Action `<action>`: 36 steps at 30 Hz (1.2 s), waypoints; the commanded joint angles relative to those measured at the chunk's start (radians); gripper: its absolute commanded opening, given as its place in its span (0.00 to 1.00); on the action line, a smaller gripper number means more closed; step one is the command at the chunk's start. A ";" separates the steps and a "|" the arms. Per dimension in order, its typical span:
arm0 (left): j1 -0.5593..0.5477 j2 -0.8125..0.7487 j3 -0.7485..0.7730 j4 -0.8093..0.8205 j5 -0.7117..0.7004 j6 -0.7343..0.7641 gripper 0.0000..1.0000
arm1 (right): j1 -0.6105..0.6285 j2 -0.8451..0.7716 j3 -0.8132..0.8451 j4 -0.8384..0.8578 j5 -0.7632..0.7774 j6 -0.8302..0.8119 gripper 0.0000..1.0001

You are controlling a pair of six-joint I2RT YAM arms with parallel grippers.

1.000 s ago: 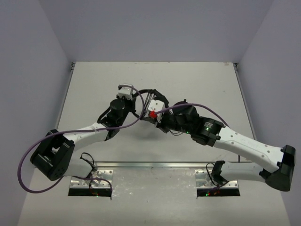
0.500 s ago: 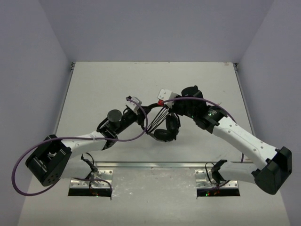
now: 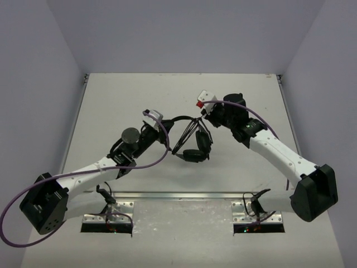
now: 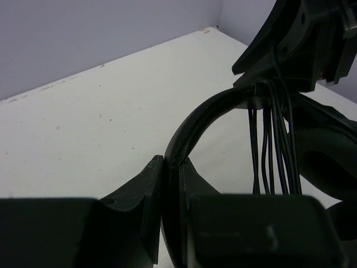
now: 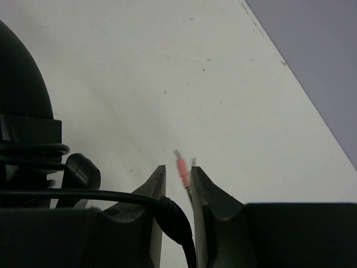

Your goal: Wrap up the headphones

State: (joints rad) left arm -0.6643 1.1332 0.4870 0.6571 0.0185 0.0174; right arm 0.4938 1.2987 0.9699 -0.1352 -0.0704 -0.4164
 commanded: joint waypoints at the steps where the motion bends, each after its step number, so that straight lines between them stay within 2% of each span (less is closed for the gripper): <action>1: -0.017 -0.096 0.047 -0.097 0.049 -0.039 0.00 | -0.077 -0.015 -0.011 0.206 -0.041 0.137 0.25; 7: -0.018 -0.170 0.119 -0.195 0.021 -0.076 0.00 | -0.103 0.019 -0.034 0.259 -0.149 0.237 0.22; 11: -0.018 -0.205 0.179 -0.257 0.050 -0.088 0.00 | -0.135 0.039 -0.060 0.330 -0.258 0.321 0.28; 15: -0.021 -0.197 0.255 -0.364 0.092 -0.083 0.00 | -0.139 0.037 -0.068 0.381 -0.285 0.369 0.35; 25: -0.021 -0.190 0.341 -0.418 0.052 -0.172 0.00 | -0.170 0.022 -0.102 0.433 -0.374 0.472 0.54; 34: -0.021 -0.178 0.418 -0.522 -0.014 -0.203 0.00 | -0.254 0.019 -0.126 0.470 -0.502 0.556 0.58; 35: -0.021 -0.178 0.423 -0.528 -0.014 -0.209 0.00 | -0.264 0.025 -0.123 0.470 -0.552 0.571 0.59; 36: -0.021 -0.176 0.427 -0.527 -0.014 -0.215 0.00 | -0.277 0.030 -0.120 0.471 -0.581 0.580 0.67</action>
State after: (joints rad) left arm -0.6685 0.9855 0.8394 0.0696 -0.0257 -0.1299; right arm 0.2783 1.3346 0.8532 0.2863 -0.6186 0.1135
